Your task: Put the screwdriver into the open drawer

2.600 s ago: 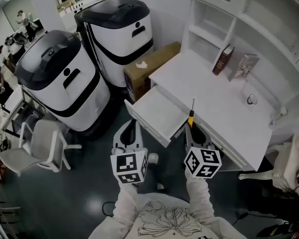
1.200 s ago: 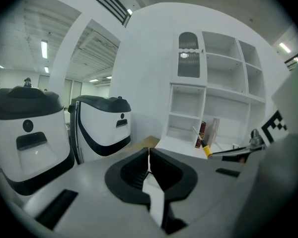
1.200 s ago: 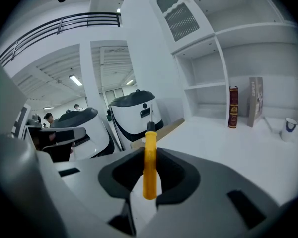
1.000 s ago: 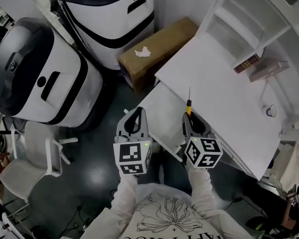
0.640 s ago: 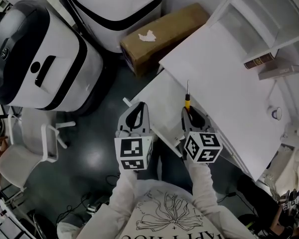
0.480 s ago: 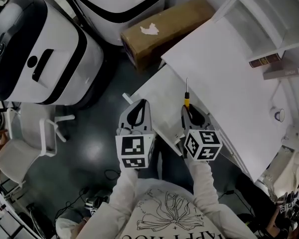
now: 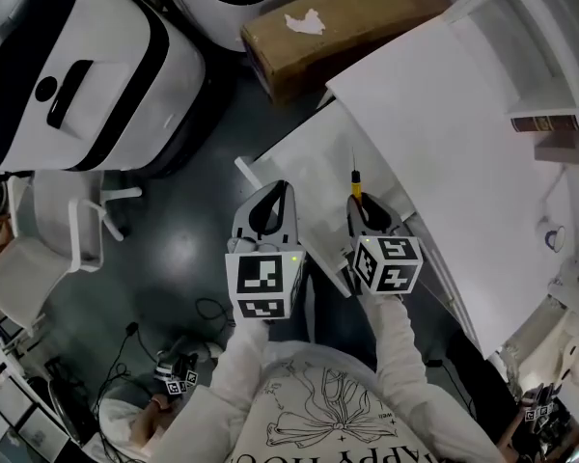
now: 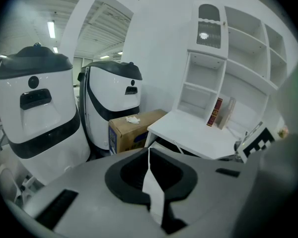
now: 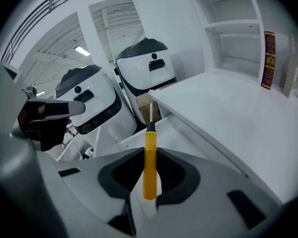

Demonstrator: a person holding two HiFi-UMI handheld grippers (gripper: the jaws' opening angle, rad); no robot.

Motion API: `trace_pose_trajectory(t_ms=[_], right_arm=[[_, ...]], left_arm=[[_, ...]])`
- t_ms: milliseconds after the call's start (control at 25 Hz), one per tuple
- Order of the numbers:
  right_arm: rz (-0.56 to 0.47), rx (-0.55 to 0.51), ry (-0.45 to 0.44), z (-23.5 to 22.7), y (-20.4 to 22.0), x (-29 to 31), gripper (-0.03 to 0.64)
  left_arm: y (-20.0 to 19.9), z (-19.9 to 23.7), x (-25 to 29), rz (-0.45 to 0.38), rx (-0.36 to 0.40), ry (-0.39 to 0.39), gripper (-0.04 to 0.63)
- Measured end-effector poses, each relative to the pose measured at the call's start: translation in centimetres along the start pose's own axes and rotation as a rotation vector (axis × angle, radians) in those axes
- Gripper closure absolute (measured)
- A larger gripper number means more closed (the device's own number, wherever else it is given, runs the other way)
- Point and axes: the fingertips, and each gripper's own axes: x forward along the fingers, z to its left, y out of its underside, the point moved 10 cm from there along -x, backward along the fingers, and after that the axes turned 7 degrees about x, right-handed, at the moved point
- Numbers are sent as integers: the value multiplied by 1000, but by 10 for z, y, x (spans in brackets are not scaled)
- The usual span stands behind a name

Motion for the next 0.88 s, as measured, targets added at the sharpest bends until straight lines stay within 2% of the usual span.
trace_pose_trajectory(t_ms=[200,880], right_arm=[[79,-13,4,-14,19,29,545],[293,1,54,-57,54,125,545]], left_arm=[[11,-3,13,17,-40,-11,586],[25,2,33,61,-72,-58,586]])
